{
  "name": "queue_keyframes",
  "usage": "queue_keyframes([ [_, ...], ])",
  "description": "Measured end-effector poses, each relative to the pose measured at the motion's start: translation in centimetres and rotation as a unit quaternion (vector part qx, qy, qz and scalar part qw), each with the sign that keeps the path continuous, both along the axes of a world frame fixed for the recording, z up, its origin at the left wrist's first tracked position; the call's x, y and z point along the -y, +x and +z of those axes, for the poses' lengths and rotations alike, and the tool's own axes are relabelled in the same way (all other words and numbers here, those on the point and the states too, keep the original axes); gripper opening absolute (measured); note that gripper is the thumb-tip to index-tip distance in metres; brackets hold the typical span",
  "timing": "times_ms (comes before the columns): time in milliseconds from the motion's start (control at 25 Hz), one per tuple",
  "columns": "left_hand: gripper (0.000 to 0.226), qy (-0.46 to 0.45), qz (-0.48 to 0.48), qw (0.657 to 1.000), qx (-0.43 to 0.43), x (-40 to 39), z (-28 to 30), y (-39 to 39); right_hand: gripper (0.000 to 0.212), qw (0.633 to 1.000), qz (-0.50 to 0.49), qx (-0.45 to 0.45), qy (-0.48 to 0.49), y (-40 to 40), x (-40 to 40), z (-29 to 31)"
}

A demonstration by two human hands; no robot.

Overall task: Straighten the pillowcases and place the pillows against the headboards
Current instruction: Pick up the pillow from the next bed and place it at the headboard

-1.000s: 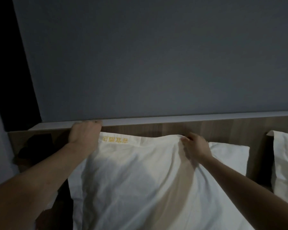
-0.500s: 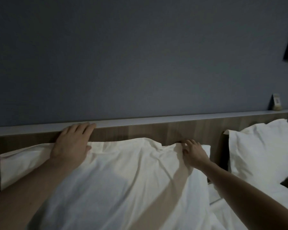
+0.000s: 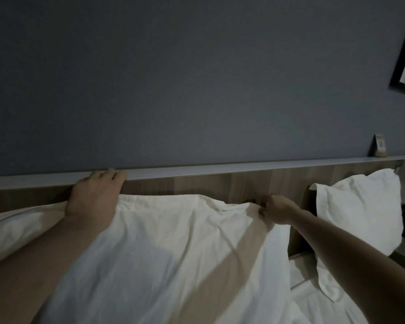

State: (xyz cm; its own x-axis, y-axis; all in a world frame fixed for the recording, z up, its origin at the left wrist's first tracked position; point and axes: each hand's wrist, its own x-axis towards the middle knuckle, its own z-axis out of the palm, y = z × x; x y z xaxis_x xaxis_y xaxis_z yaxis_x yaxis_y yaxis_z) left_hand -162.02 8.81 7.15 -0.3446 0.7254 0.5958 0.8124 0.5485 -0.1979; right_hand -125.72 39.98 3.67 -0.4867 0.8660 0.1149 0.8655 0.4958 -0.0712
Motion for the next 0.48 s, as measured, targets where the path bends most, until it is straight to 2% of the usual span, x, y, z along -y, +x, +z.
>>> queue_keyframes([
  [160,0.045,-0.006,0.008,1.000,-0.009,0.3,0.3,0.4,0.016,0.999,0.000,-0.036,-0.018,0.8,0.0,-0.1],
  [240,0.045,-0.003,0.012,1.000,-0.017,0.5,0.6,0.8,0.034,0.999,0.018,-0.031,-0.038,0.7,0.2,0.4],
  [360,0.052,-0.001,0.010,1.000,-0.028,0.5,1.1,1.0,0.045,0.997,0.033,0.041,-0.057,0.2,0.2,0.6],
  [400,0.054,-0.003,0.009,1.000,-0.026,0.5,1.3,1.1,0.041,0.996,0.033,0.058,-0.061,0.2,0.4,0.6],
  [480,0.056,-0.008,0.015,0.999,-0.027,0.6,1.5,1.3,0.020,0.998,0.033,0.049,-0.038,0.3,1.0,0.6],
])
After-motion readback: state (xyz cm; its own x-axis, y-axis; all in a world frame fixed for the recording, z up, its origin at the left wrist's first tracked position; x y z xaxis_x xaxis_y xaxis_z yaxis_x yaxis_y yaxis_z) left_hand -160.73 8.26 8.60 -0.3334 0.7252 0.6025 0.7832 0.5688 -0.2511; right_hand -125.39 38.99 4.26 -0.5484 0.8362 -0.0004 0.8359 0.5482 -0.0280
